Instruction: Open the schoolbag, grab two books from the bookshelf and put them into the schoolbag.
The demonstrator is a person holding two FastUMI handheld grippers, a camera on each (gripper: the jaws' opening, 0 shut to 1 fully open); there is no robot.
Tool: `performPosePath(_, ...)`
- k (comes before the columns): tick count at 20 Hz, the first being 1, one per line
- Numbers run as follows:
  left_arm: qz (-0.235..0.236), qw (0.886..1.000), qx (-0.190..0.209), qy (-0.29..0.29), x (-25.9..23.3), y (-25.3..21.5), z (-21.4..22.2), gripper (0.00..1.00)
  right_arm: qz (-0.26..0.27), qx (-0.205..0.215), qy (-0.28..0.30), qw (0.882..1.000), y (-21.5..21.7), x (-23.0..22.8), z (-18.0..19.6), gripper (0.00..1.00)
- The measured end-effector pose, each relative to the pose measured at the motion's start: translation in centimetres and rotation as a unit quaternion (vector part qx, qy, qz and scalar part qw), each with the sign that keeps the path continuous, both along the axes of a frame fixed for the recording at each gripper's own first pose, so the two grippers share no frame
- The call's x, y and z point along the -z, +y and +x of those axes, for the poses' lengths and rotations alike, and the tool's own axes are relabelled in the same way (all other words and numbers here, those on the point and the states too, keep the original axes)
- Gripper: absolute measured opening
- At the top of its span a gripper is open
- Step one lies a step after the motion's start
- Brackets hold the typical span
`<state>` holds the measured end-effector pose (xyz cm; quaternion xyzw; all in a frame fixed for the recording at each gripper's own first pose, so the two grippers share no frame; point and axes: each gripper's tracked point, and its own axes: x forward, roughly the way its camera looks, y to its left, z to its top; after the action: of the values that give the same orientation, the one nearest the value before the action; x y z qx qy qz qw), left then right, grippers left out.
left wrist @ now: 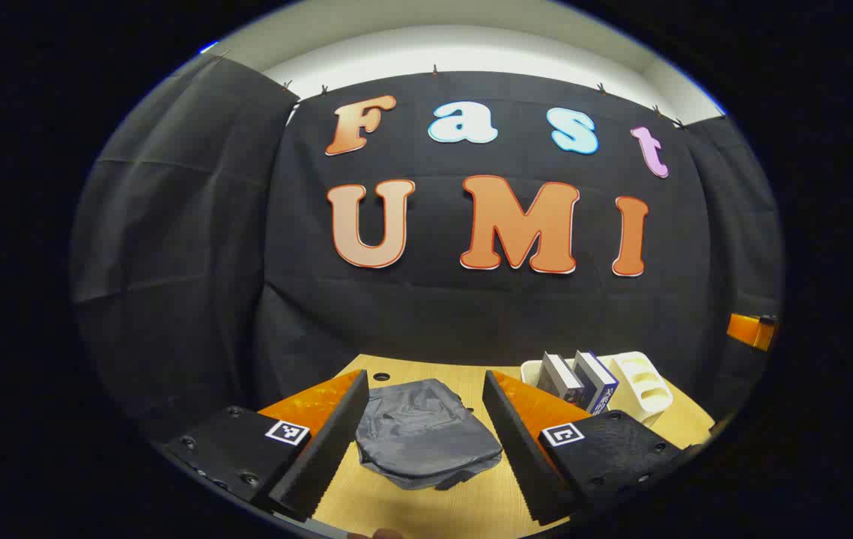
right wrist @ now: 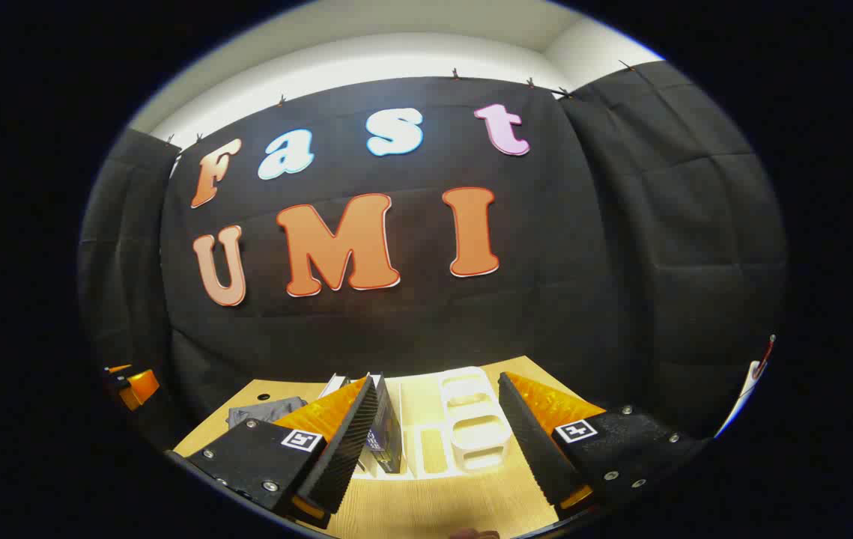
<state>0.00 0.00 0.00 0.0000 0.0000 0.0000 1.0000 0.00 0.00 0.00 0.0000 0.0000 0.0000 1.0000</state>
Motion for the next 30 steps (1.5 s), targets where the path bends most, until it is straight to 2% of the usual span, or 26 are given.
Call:
performPosePath(3, -0.007, 1.0, -0.019, -0.001, -0.5, 0.4, 0.2, 0.96, 0.007, -0.037, 0.015, 0.999, 1.7, 0.9, 0.7, 0.97)
performPosePath(5, 0.002, 1.0, -0.019, -0.005, -1.2, 0.6, 0.8, 0.96, 0.039, -0.038, 0.034, 0.998, 2.2, 1.4, 1.2, 0.97)
performPosePath(6, 0.009, 1.0, -0.018, -0.006, -1.5, 0.9, 1.3, 0.96, 0.048, -0.034, 0.034, 0.998, 2.3, 1.3, 1.4, 1.0)
performPosePath(8, 0.022, 1.0, -0.003, -0.005, -1.9, 0.9, 2.5, 0.97, 0.051, -0.013, 0.032, 0.998, 2.3, 1.3, 1.6, 0.97)
performPosePath(11, 0.03, 0.999, 0.031, -0.009, -2.4, 0.7, 4.5, 0.96, 0.04, 0.025, 0.021, 0.999, 2.0, 1.0, 1.3, 0.97)
performPosePath(13, 0.028, 0.997, 0.071, -0.006, -1.9, -0.3, 5.8, 0.96, 0.03, 0.057, 0.024, 0.998, 1.7, 1.6, 0.7, 0.97)
performPosePath(15, 0.024, 0.996, 0.085, 0.0, -1.5, -0.7, 6.8, 0.96, 0.026, 0.064, 0.025, 0.997, 1.9, 1.6, 0.3, 0.97)
performPosePath(18, 0.013, 0.997, 0.072, 0.0, -2.1, -0.6, 7.8, 0.97, 0.01, 0.058, 0.017, 0.998, 1.6, 0.9, 0.6, 0.97)
performPosePath(19, 0.011, 0.998, 0.065, -0.005, -2.5, -0.5, 7.8, 0.97, 0.002, 0.052, 0.022, 0.998, 1.4, 0.9, 1.0, 1.0)
performPosePath(20, 0.01, 0.998, 0.058, -0.009, -2.9, -0.5, 7.7, 0.97, -0.003, 0.044, 0.025, 0.999, 1.2, 0.7, 1.5, 0.97)
performPosePath(25, 0.019, 0.999, 0.03, -0.021, -3.2, -0.2, 7.3, 0.96, 0.001, 0.018, 0.031, 0.999, 0.7, 0.4, 3.5, 0.97)
performPosePath(27, 0.031, 0.999, 0.026, -0.023, -3.4, -0.2, 7.4, 0.96, -0.002, 0.012, 0.034, 0.999, 0.7, 0.6, 4.1, 0.97)
performPosePath(30, 0.075, 0.997, 0.021, -0.021, -3.2, 0.2, 7.8, 0.96, -0.011, 0.006, 0.043, 0.999, 0.7, 1.2, 4.5, 0.97)
